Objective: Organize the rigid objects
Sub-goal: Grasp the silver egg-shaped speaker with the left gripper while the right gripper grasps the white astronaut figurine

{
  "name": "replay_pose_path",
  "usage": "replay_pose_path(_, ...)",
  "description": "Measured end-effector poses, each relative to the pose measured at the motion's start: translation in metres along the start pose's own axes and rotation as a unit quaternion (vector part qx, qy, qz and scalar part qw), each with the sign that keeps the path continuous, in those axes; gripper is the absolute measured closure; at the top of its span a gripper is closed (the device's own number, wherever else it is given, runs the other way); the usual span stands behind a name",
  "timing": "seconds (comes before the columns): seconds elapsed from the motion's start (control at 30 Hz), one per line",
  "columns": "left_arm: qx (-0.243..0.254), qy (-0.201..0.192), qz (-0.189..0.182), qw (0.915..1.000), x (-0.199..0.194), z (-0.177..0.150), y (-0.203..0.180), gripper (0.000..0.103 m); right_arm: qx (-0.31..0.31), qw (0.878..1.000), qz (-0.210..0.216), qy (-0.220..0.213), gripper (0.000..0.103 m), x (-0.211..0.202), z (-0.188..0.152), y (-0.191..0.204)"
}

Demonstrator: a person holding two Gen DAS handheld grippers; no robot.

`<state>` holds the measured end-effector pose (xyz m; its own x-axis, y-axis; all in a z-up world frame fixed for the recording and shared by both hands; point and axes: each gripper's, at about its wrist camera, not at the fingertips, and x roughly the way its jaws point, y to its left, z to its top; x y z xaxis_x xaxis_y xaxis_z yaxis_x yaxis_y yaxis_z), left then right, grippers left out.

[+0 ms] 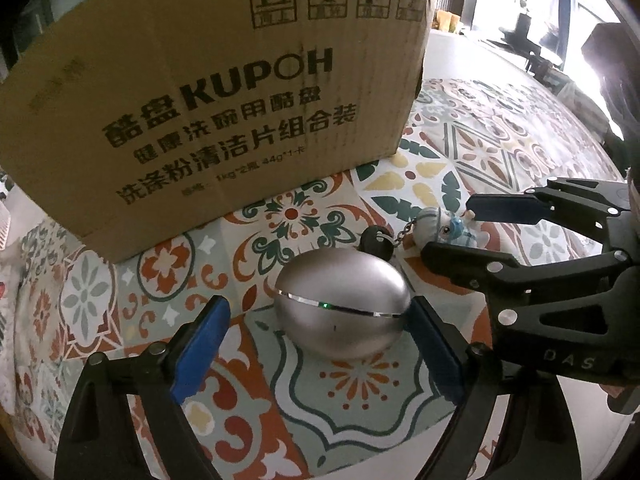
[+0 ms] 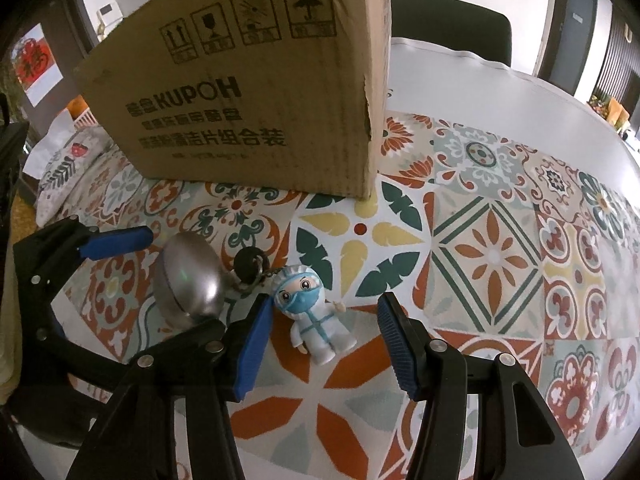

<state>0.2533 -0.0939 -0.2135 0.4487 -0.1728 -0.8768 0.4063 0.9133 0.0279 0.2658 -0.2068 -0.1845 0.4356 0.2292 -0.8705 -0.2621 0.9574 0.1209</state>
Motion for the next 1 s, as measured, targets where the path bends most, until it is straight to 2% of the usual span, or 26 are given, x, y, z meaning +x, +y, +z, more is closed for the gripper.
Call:
replay_pose_path(0.13,0.003,0.001,-0.004,1.0,0.004,0.002,0.0,0.024,-0.007,1.0,-0.002,-0.004,0.056,0.002,0.001,0.002)
replay_pose_path(0.23,0.006,-0.004,-0.005,1.0,0.005,0.004,0.0,0.032,-0.012,1.0,-0.001,-0.004,0.066,0.002,0.002,0.004)
replay_pose_path(0.27,0.007,-0.005,-0.004,1.0,0.005,0.004,-0.001,0.037,-0.01,1.0,-0.002,-0.005,0.066,0.002,0.002,0.004)
replay_pose_path(0.57,-0.015,-0.016,-0.001,0.9998,-0.006,0.001,0.009,0.038,0.001,1.0,-0.021,-0.012,0.066,-0.005,-0.004,0.01)
replay_pose_path(1.0,-0.061,-0.049,0.005,0.9969,-0.045,-0.001,0.025,0.038,0.063,0.996,-0.022,-0.05,0.066,-0.04,-0.006,0.016)
